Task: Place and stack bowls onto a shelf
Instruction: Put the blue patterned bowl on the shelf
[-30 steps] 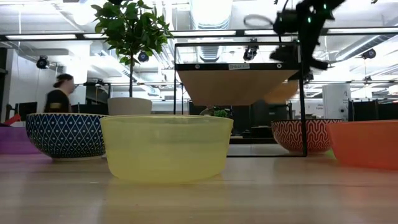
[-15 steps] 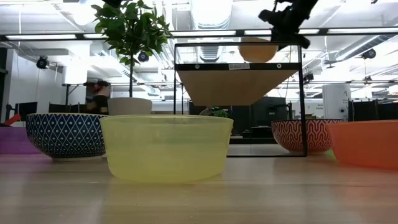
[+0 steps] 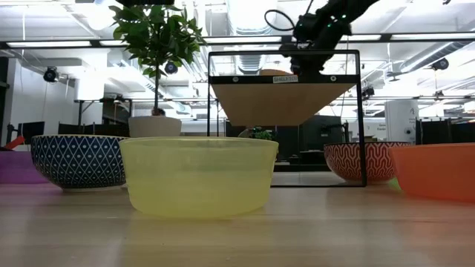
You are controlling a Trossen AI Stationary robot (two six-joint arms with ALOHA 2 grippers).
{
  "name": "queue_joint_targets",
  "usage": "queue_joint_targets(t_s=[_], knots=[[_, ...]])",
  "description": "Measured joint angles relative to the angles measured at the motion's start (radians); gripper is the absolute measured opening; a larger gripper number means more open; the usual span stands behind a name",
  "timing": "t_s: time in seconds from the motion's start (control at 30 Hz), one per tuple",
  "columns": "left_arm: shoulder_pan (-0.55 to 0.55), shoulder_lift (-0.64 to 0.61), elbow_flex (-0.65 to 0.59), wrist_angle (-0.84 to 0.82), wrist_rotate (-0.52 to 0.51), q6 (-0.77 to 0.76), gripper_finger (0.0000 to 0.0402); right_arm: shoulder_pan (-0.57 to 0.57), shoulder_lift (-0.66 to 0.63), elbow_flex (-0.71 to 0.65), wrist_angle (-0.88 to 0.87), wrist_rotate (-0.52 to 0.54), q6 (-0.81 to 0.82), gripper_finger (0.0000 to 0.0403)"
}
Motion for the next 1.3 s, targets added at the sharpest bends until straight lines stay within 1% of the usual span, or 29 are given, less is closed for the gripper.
queue_joint_targets(t_s=[0.17,0.33,0.5,0.6,0.67,1.3], knots=[[0.0,0.0,0.0,-0.002,-0.074,-0.013,0.0077,0.006,0.067,0.07,0.002,0.007,0.0,0.0013],[0.0,0.0,0.0,-0.003,-0.084,-0.025,0.0077,0.029,0.115,0.128,-0.005,0.017,-0.006,0.0013],[0.0,0.0,0.0,-0.003,-0.085,-0.026,0.0077,0.054,0.144,0.171,-0.067,0.116,-0.025,0.0013],[0.0,0.0,0.0,-0.003,-0.087,-0.026,0.0077,0.067,0.145,0.175,-0.093,0.19,-0.029,0.0013],[0.0,0.0,0.0,-0.007,-0.087,-0.026,0.0077,0.072,0.144,0.175,-0.103,0.215,-0.032,0.0013],[0.0,0.0,-0.001,-0.034,-0.086,-0.056,0.0077,0.091,0.144,0.175,-0.109,0.219,-0.037,0.0013]])
